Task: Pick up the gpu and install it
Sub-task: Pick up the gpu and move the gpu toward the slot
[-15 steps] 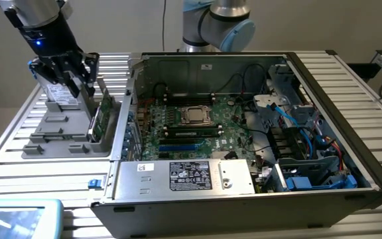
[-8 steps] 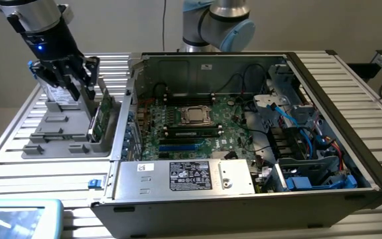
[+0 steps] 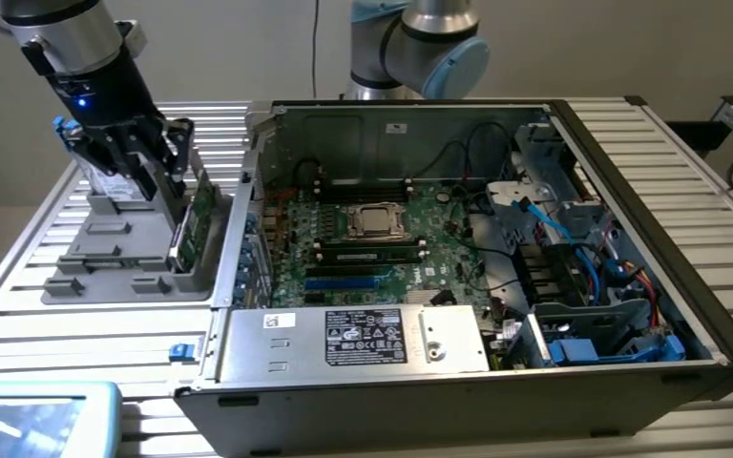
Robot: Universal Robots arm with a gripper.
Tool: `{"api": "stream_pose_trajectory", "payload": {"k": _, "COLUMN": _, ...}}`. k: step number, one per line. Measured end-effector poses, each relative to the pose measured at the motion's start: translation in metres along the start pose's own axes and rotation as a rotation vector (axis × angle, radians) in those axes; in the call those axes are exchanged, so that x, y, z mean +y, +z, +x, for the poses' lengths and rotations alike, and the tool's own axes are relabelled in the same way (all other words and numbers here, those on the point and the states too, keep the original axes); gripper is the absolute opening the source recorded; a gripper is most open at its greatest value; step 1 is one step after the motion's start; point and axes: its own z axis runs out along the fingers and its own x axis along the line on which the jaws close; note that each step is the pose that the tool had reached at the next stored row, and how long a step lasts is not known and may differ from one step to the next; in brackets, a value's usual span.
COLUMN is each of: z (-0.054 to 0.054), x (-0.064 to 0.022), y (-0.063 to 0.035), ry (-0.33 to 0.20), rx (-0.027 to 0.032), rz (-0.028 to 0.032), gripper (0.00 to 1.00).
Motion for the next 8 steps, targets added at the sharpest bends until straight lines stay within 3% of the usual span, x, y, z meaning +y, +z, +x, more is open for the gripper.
{"api": "stream_pose_trajectory", "payload": {"k": 8, "z": -0.001, "x": -0.002, "y": 0.0147, "ry": 0.003, "rx": -0.0007, "rz": 0.0002, "gripper": 0.45}}
